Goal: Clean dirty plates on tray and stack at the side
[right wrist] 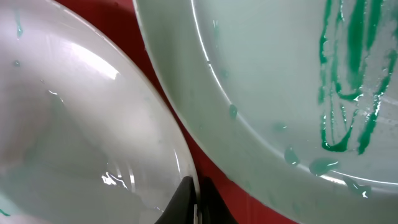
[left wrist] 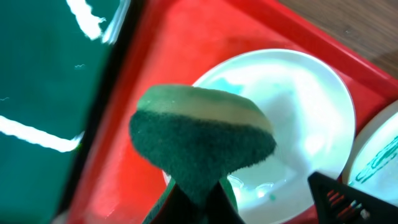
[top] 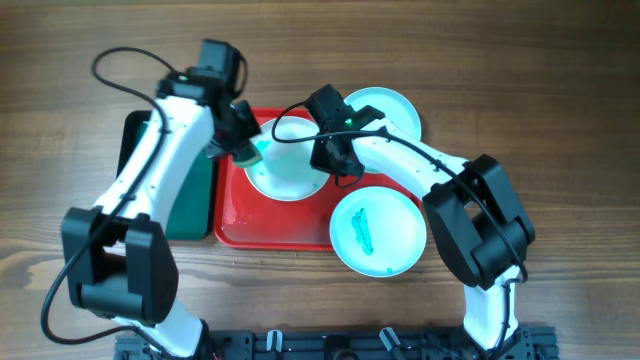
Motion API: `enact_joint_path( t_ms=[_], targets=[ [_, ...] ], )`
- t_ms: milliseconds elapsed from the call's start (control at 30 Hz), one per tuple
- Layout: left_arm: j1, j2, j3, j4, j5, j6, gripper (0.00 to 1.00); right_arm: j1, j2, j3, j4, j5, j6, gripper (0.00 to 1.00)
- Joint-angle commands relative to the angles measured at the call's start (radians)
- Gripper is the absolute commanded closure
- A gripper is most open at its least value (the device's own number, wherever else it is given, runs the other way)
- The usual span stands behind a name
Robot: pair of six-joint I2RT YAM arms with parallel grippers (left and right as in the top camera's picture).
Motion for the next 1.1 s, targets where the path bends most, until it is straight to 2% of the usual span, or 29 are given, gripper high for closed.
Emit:
enact_joint_path(
  t_ms=[0, 167, 300, 400, 500, 533, 600, 767, 833, 933, 1067],
  targets=[
    [-0.061, -0.007, -0.106, 0.126, -0.023, -0.08, 0.96, -0.002, 0.004, -0.008, -0.002, 0.093, 0.017, 0.96],
    [-0.119, -0.007, -0.262, 0.321, -0.105, -0.078, 0.96, -0.002, 0.005, -0.008, 0.004, 0.093, -0.002, 0.96],
    [-0.146, -0.007, -0.388, 0.482, -0.11, -0.011, 0.96, -0.002, 0.005, -0.009, 0.017, 0.079, -0.03, 0.96],
    [-0.148, -0.007, -0.425, 0.488, -0.097, -0.002, 0.96, -0.002, 0.005, -0.01, 0.021, 0.075, -0.032, 0.96],
    [-0.148, -0.007, -0.425, 0.507, 0.069, 0.188, 0.96, -0.002, 0.005, -0.01, 0.023, 0.075, -0.032, 0.96],
    [-0.148, -0.007, -0.425, 0.523, 0.082, 0.23, 0.96, -0.002, 0.005, -0.01, 0.026, 0.075, -0.032, 0.96],
    [-0.139, -0.007, -0.425, 0.584, -0.048, 0.238, 0.96, -0.002, 0.005, -0.01, 0.026, 0.074, -0.032, 0.96],
    [-0.111, -0.007, -0.425, 0.647, -0.382, 0.043, 0.96, -0.002, 0.005, -0.01, 0.026, 0.07, -0.051, 0.96],
    [-0.099, -0.007, -0.425, 0.638, -0.435, 0.006, 0.96, -0.002, 0.005, -0.01, 0.029, 0.067, -0.051, 0.96],
    [-0.098, -0.007, -0.425, 0.62, -0.398, 0.006, 0.96, -0.002, 0.005, -0.01, 0.031, 0.067, -0.053, 0.96],
    [-0.098, -0.007, -0.425, 0.572, -0.085, 0.062, 0.96, -0.002, 0.005, -0.01, 0.031, 0.064, -0.055, 0.96]
  ],
)
